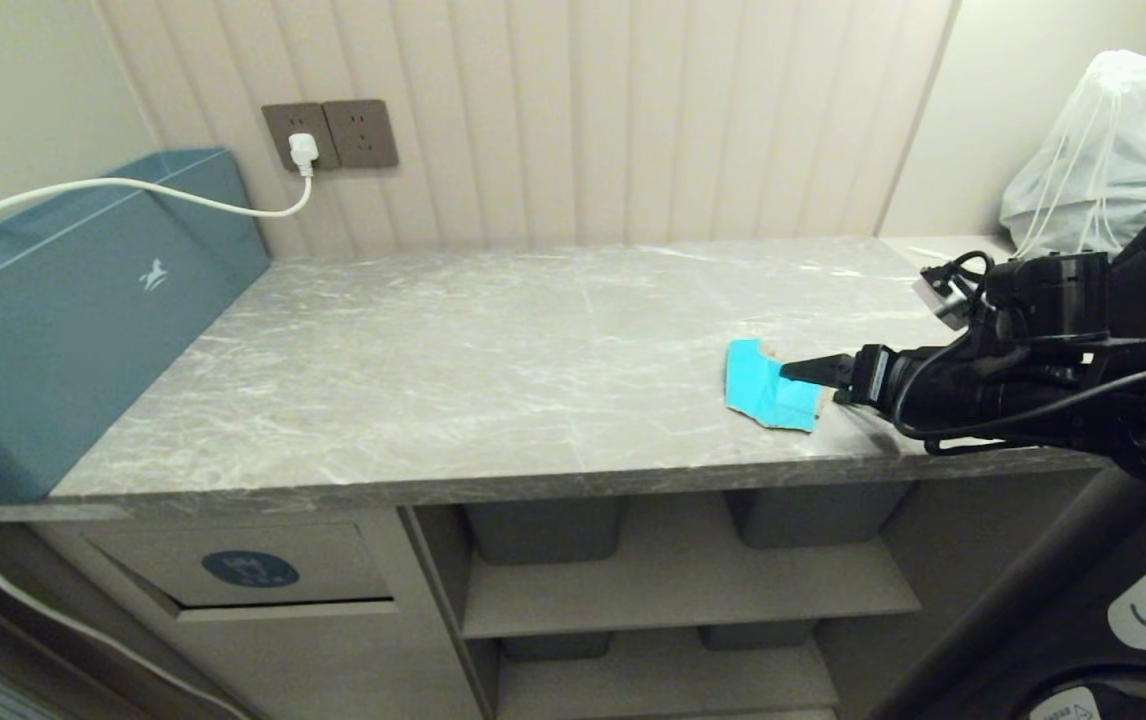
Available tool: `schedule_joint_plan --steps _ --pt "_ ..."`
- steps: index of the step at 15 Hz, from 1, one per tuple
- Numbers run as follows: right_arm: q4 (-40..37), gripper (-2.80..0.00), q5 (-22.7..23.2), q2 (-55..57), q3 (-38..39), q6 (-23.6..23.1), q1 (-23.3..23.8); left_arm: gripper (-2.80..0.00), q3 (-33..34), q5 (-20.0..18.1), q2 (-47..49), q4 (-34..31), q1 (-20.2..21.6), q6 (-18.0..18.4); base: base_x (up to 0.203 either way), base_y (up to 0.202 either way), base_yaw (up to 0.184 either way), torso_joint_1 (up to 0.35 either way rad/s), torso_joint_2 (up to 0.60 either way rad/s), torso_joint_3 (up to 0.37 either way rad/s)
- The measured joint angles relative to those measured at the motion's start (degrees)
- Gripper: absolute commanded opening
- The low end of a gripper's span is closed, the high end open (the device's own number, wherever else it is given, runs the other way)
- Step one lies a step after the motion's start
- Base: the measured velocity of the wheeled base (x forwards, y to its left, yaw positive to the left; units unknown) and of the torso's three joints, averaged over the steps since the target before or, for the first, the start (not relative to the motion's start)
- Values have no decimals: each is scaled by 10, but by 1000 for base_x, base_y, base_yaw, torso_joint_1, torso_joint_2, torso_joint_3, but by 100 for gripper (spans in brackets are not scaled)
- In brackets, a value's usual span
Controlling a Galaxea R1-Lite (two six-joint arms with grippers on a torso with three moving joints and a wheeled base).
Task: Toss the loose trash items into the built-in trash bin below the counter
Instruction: Pick up the garbage
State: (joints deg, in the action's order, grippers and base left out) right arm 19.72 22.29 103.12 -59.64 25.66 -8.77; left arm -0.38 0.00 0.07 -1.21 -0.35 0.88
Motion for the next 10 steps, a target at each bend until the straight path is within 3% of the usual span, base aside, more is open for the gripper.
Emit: schedule_joint_plan --steps 5,10 --pt "2 0 40 7 0 4 -3 -280 0 0 0 0 0 0 0 0 0 0 0 0" --pt "79 0 38 43 0 4 -5 -280 0 0 0 0 0 0 0 0 0 0 0 0"
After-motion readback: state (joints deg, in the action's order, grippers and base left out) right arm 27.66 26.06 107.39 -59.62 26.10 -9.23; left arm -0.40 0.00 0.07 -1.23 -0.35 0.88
